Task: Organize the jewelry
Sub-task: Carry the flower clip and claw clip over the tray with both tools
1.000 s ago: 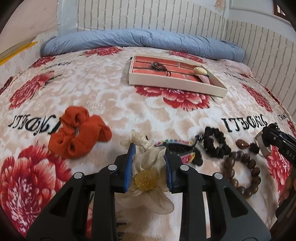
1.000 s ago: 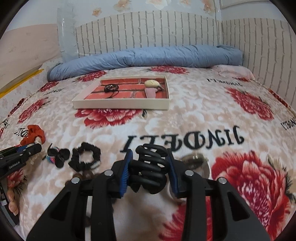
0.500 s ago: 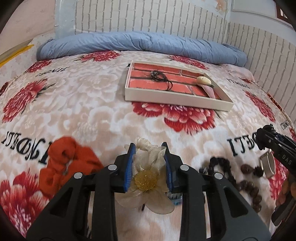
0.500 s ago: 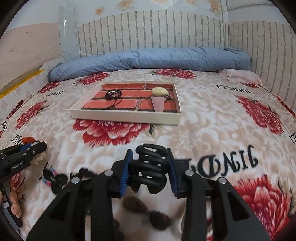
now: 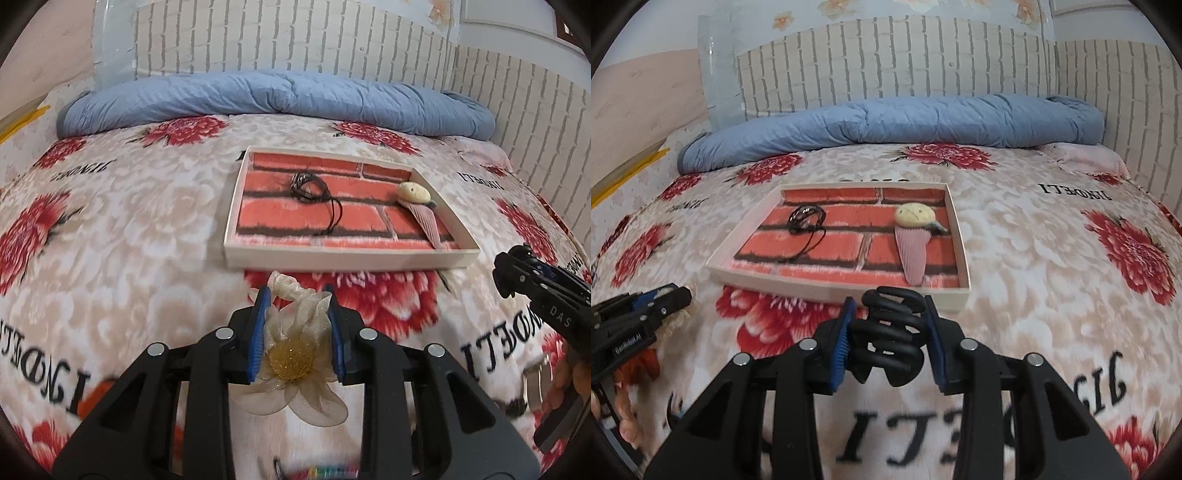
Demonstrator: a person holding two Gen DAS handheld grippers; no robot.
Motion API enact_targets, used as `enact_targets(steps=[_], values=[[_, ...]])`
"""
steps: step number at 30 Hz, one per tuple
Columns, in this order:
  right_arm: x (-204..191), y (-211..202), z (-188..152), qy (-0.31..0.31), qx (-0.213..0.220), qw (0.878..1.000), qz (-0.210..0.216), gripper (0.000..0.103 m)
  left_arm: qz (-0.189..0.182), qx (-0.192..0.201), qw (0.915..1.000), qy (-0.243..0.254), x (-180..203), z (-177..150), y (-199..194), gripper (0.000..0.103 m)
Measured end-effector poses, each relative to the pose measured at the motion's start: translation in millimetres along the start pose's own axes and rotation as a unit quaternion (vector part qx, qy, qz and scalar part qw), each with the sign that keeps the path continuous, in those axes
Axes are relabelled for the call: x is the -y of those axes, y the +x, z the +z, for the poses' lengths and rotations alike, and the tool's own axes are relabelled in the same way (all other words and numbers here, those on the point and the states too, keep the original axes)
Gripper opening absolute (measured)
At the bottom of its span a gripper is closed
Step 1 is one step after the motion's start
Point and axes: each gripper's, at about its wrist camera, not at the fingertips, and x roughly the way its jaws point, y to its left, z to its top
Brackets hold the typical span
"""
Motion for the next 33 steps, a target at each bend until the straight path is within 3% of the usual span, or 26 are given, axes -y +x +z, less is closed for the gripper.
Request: enact_targets(steps=[15, 23, 33], values=[[-16, 104, 73, 0.000, -0.025, 1.000, -0.005, 0.036, 0.009, -0.013, 0.9999, -0.003, 5, 85, 88, 0.028], [-26, 157, 81, 0.002, -0.044, 0.999, -0.005, 0.036, 0.028, -0.029, 0.9991, 0.007, 5, 98, 147, 0.028], [-20, 186, 76, 0.012, -0.053, 0.998, -0.014, 0.036, 0.044, -0.030, 0.9985, 0.013, 0, 101, 171, 0.029]])
